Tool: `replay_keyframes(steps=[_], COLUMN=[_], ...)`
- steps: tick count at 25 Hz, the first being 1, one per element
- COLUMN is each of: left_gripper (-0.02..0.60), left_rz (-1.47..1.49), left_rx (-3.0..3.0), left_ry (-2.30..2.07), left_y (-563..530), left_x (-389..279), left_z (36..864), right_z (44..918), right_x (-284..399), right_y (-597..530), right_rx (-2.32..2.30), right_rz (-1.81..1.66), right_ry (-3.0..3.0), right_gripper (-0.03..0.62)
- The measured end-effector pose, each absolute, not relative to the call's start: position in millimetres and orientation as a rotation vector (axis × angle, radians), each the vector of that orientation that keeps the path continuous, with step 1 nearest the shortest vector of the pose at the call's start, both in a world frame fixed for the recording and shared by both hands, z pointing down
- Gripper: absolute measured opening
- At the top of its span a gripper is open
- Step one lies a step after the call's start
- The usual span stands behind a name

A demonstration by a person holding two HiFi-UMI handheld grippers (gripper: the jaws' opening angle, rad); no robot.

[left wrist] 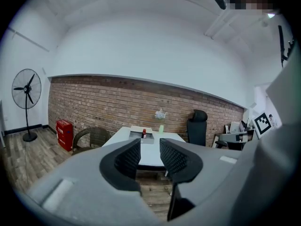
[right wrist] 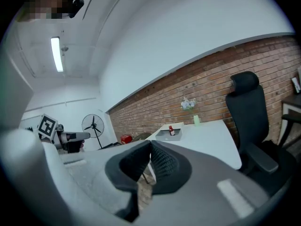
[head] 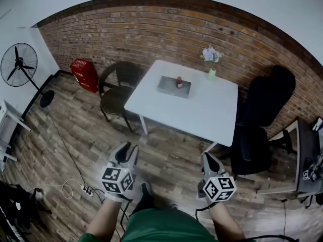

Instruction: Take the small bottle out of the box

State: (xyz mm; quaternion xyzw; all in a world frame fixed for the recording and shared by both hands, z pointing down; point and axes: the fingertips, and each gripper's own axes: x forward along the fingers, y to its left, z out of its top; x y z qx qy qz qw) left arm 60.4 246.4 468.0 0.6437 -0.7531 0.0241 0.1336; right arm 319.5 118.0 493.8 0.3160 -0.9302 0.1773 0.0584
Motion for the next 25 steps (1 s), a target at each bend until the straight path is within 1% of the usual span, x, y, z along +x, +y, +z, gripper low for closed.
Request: replay_keyframes(steps=[6, 10, 15, 20, 25], left_gripper=[0.135, 0.135, 0.135, 0.135, 0.135], left_rz=[0.048, 0.038, 0.009, -0.017, -0.009], left_rx=[1.917, 1.936, 1.948, 1.944, 1.959], left_ry=[-2.117, -2.081, -2.057, -2.041, -2.021], left_y=[207.5, 191.1, 177.5, 172.6, 158.9], left_x=[-4.6, -49.7, -100.7, -130.4, -141.8], left_z=[473.9, 479.4, 482.6, 491.0, 499.1], right_z=[490.8, 488.1, 484.9, 484.9, 490.4], right_x=[267.7, 224.7, 187.0, 162.1, 146.4], right_y=[96.5, 90.7, 80.9, 76.9, 63.2], right_rx=[1.044, 1.064, 1.127, 1.138, 1.123], right_rz=[0.529, 0.504, 0.48, 0.456, 0.438], right_ry=[-2.769, -2.745, -2.711, -2.685, -2.66], right_gripper=[0.005, 0.005, 0.005, 0.005, 0.005])
